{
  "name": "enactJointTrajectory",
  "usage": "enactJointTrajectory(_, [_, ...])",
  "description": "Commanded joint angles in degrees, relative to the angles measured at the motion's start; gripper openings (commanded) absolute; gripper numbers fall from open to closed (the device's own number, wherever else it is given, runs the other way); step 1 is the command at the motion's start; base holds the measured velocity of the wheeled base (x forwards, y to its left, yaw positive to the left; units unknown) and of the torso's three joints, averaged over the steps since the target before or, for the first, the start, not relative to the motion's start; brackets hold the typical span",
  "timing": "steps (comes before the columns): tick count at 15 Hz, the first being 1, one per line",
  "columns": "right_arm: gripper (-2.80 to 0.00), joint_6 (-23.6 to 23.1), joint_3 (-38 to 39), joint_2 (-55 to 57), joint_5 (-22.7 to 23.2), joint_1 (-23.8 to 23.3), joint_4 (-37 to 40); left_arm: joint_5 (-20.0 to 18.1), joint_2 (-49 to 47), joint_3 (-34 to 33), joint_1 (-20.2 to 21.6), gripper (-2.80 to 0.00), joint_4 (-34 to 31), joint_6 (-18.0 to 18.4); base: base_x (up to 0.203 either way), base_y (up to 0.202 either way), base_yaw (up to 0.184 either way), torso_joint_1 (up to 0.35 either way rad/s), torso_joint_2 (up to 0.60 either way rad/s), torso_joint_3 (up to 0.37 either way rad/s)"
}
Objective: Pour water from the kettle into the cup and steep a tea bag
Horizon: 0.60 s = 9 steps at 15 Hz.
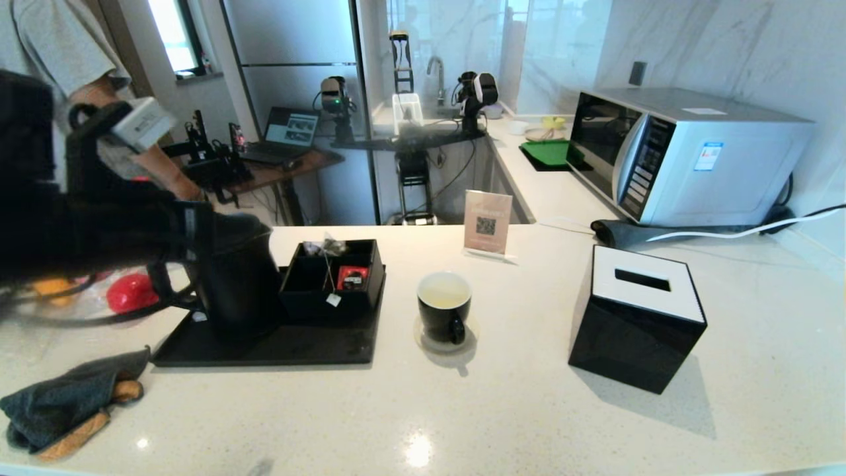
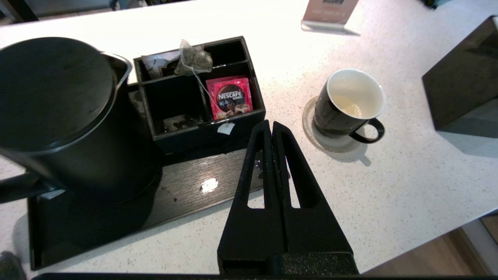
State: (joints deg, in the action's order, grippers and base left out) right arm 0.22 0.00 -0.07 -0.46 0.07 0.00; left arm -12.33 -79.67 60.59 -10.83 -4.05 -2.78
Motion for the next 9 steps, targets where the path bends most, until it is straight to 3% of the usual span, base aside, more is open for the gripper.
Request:
enactJointTrajectory(1, [-2.8,0.0,0.0,0.1,0.0,0.0,0.0,0.1,-9.5,6.0,-0.7,-2.8,-0.9,0.0,0.0,0.0,0.0,0.0,0.0,0.0])
enactJointTrajectory(9, [-2.8,0.0,0.0,0.1,0.0,0.0,0.0,3.2,-30.1,20.2,-1.9,-2.8,-1.0,0.2,0.0,0.0,0.0,0.0,0.0,0.0])
